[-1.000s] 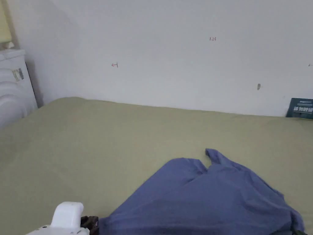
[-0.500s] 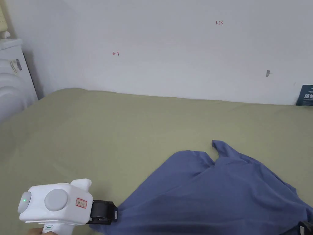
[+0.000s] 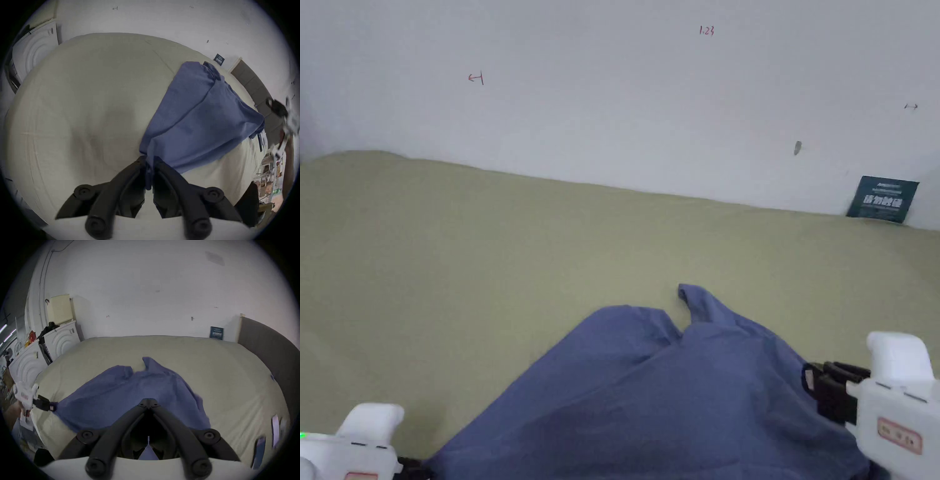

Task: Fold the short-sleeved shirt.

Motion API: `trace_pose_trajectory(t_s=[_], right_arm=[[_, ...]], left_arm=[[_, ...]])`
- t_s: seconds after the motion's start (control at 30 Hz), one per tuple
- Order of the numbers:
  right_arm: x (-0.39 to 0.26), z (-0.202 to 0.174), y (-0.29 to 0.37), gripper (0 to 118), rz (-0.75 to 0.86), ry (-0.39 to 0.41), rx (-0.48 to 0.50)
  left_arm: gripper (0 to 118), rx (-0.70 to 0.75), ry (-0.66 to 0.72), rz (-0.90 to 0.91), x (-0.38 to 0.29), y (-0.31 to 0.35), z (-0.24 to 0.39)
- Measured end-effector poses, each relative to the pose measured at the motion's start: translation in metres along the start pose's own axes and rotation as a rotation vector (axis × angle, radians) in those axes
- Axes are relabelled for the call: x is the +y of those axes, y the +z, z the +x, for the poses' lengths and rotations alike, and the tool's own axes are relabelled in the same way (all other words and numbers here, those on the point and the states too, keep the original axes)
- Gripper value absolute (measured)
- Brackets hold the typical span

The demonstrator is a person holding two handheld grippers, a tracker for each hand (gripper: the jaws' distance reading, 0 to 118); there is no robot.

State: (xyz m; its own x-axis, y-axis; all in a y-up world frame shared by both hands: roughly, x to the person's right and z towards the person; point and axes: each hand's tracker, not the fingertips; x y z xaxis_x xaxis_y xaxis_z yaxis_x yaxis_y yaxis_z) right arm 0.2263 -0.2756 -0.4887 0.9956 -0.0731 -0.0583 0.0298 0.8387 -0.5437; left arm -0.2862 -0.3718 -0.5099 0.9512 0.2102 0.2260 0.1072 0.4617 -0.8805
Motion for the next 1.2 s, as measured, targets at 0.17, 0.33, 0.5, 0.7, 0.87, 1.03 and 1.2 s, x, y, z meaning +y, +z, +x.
trace_pose_trajectory(t_s=[0.17, 0.33, 0.5, 0.7, 0.87, 1.03, 1.2], right_arm=[[0.083, 0.033, -0.107, 0, -0.158, 0.125, -0.066], [0.109, 0.053, -0.205, 1, -0.481, 0.128, 0.021], [0.097, 0.057, -0.248, 113, -0.685, 0.181, 0.020], [0.088, 0.070, -0.270, 109, -0.638, 0.131, 0.007], [0.079, 0.089, -0.303, 102, -0.654, 0.126, 0.036], [0.091, 0.066, -0.275, 4, -0.680, 0.160, 0.078], [0.109, 0.051, -0.234, 4, -0.532, 0.175, 0.025]], left_arm=[[9, -0.015, 0.042, 0.006, -0.001, 0.000, -0.002], [9, 0.006, 0.024, 0.003, 0.003, -0.001, 0.002], [9, 0.028, -0.023, -0.017, 0.009, -0.003, 0.005], [9, 0.032, -0.034, -0.004, 0.007, -0.006, 0.005], [9, -0.008, 0.028, 0.016, 0.004, -0.007, -0.005], [9, 0.001, 0.031, 0.021, 0.004, -0.006, -0.002], [9, 0.005, 0.048, 0.024, 0.004, -0.001, -0.003]])
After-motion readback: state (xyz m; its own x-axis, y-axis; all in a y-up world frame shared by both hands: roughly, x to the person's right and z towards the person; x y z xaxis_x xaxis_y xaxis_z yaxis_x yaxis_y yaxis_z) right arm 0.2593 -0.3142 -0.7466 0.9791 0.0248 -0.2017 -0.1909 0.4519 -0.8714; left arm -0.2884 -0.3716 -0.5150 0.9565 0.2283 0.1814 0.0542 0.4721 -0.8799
